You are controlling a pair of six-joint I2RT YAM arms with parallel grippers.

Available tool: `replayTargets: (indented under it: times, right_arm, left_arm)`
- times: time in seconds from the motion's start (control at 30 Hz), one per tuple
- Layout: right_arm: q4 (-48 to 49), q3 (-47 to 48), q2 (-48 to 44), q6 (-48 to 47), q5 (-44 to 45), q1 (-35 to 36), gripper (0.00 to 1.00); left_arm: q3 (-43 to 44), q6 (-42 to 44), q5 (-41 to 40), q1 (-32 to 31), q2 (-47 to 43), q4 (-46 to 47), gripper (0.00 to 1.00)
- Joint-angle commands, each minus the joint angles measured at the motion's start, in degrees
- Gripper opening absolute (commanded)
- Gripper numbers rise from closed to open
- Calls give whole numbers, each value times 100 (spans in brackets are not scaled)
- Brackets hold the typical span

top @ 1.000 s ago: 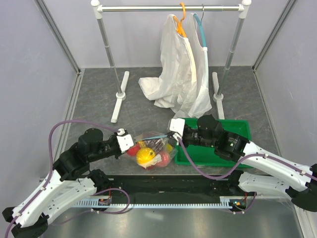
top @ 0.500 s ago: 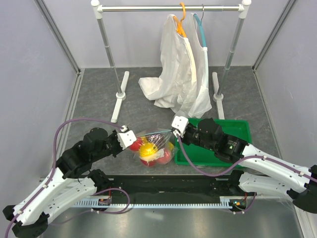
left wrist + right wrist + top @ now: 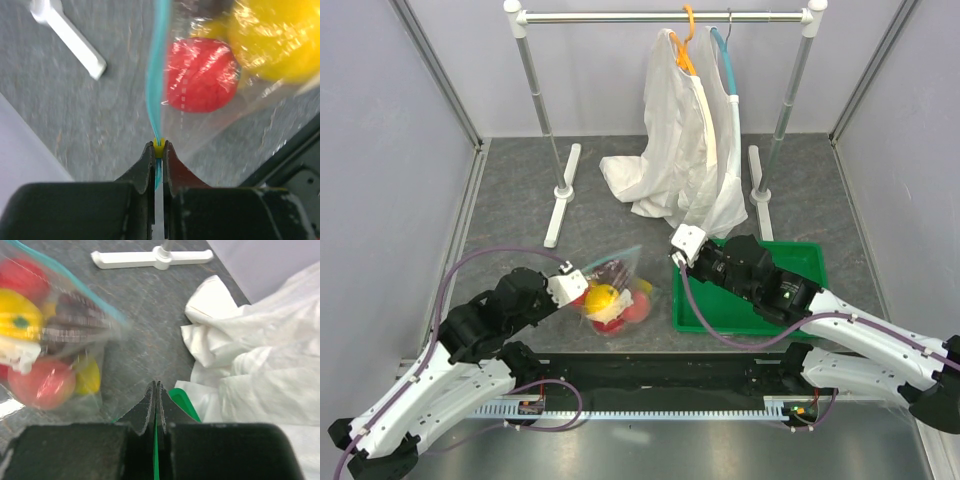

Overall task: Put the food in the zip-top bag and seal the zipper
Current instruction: Zip the zipper food storage bag at the center of the board.

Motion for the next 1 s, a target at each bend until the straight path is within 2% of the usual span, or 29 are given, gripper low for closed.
replayTargets:
  times: [0.0, 0.07, 0.13, 0.2, 0.23, 0.27, 0.3, 0.37, 0.47, 0.5, 0.57, 0.7, 0.87, 0.97]
  right_arm:
    - [312, 146, 4, -120, 189, -68, 0]
    - [294, 163, 38, -59, -13, -60, 0]
    - [93, 277, 65, -67, -836, -68, 0]
    - [-48, 400, 144, -163, -1461, -68, 23]
    - [-48, 444, 188, -216, -1864, -60, 38]
    - [-31, 488, 240, -260, -1990, -60, 70]
    - [13, 619, 371, -417, -2052, -60, 81]
    - [83, 778, 512, -567, -2097, -60, 91]
    - [83, 1103, 759, -901, -2254, -68, 92]
    - [31, 1234, 855, -989, -2394, -68, 92]
    - [-118, 1384, 944, -1306, -2946, -68, 92]
    - [-434, 1718, 1338, -1096, -3449, 98, 91]
    - [-567, 1790, 1638, -894, -3424, 686, 86]
    - [-532, 1833, 1831, -867, -2951, 924, 80]
  left_arm:
    - [-54, -38, -532, 44, -196, -927, 2]
    - [77, -82, -418, 44, -223, -962, 2]
    - [235, -56, 12, 44, -215, -954, 2]
    - [403, -3, 188, 44, -171, -788, 2]
    - [482, 58, 337, 53, -179, -734, 2]
    - [674, 120, 496, 36, -214, -629, 2]
    - [771, 216, 854, 44, -258, -506, 2]
    - [973, 348, 1076, 44, -267, -111, 2]
    - [1115, 594, 1332, 36, -153, 320, 2]
    - [1133, 751, 1706, 44, -153, 417, 2]
    - [1115, 876, 1920, 44, -118, 689, 2]
    - [1194, 771, 2096, 35, 277, 831, 2]
    - [1221, 665, 2211, 44, 383, 962, 2]
    - [1229, 691, 2281, 44, 296, 998, 2]
